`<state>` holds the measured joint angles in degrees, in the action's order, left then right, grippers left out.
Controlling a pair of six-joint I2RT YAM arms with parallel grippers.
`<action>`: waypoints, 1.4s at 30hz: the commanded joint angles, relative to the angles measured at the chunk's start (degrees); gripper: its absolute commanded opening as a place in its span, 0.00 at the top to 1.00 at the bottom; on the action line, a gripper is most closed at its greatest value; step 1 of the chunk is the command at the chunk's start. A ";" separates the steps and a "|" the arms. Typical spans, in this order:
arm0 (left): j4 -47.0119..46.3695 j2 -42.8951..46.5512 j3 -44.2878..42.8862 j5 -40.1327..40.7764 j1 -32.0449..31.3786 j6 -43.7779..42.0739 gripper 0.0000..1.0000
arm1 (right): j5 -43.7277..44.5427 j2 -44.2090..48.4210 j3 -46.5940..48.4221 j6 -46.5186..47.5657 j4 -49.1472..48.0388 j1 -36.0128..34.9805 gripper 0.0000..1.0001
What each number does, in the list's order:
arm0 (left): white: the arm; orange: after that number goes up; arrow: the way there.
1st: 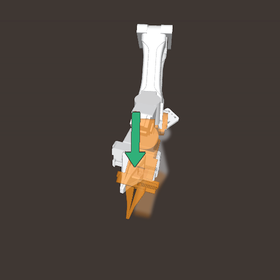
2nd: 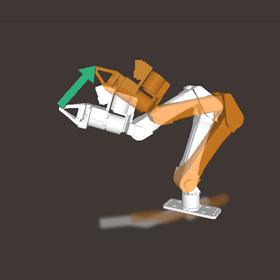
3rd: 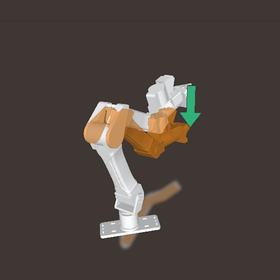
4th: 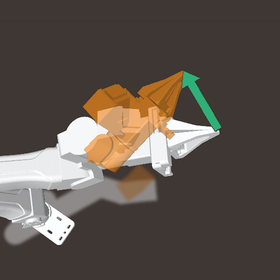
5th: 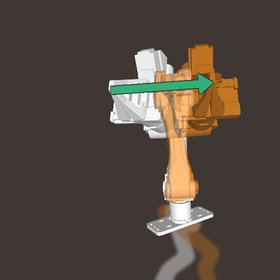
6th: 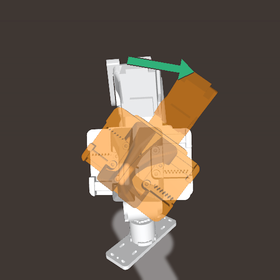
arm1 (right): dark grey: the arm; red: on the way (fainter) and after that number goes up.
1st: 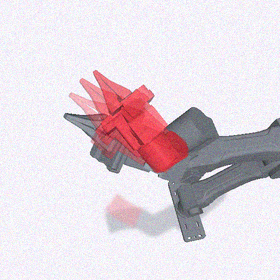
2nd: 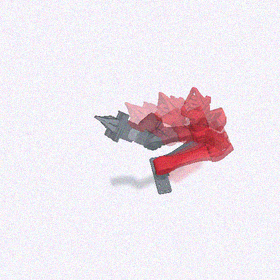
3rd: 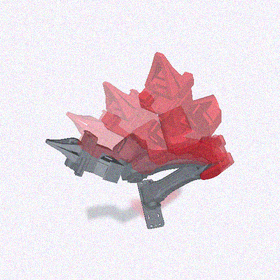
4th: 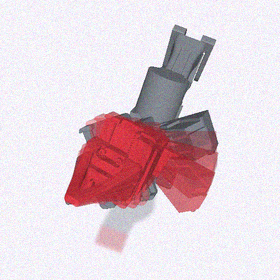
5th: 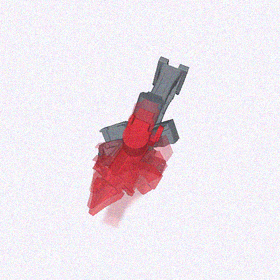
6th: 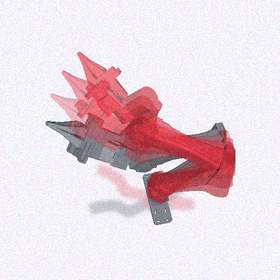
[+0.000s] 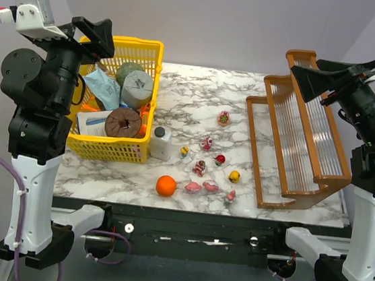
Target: Place and organize the plastic toys onto the shelf
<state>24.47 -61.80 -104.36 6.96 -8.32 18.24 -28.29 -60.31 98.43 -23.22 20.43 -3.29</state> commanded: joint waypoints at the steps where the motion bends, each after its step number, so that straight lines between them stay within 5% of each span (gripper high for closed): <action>1: -2.49 2.91 4.94 -0.54 0.23 0.48 0.01 | -5.36 1.51 -4.63 3.88 1.55 0.21 0.00; 5: -0.66 1.51 7.32 -4.31 0.23 0.48 0.01 | -6.78 1.87 -11.06 5.90 0.14 -1.45 0.00; 9: 2.41 -0.77 8.99 -8.61 0.23 1.09 0.01 | 4.86 1.52 -13.70 12.31 2.68 -15.55 0.00; 18: 25.07 -14.74 -0.14 -1.34 0.23 7.24 0.01 | 15.89 -5.86 -18.88 19.35 3.84 -32.47 0.00; 22: 28.26 -17.56 0.47 -2.91 0.23 8.74 0.01 | 20.11 -10.43 -21.61 22.25 3.22 -38.54 0.00; 30: 19.86 -11.07 9.94 -3.27 0.23 7.95 0.01 | 31.53 -18.43 -27.06 19.62 5.24 -43.29 0.08; 39: 1.83 1.50 23.31 -4.06 0.23 4.26 0.01 | 31.11 -23.70 -35.32 22.43 5.41 -45.93 0.22; 42: 3.47 0.99 21.84 -6.17 0.32 4.87 0.01 | 30.23 -25.55 -36.38 22.70 5.94 -45.93 0.25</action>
<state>32.82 -60.62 -82.26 3.25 -8.32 23.92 1.02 -83.44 63.59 -1.93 24.62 -48.82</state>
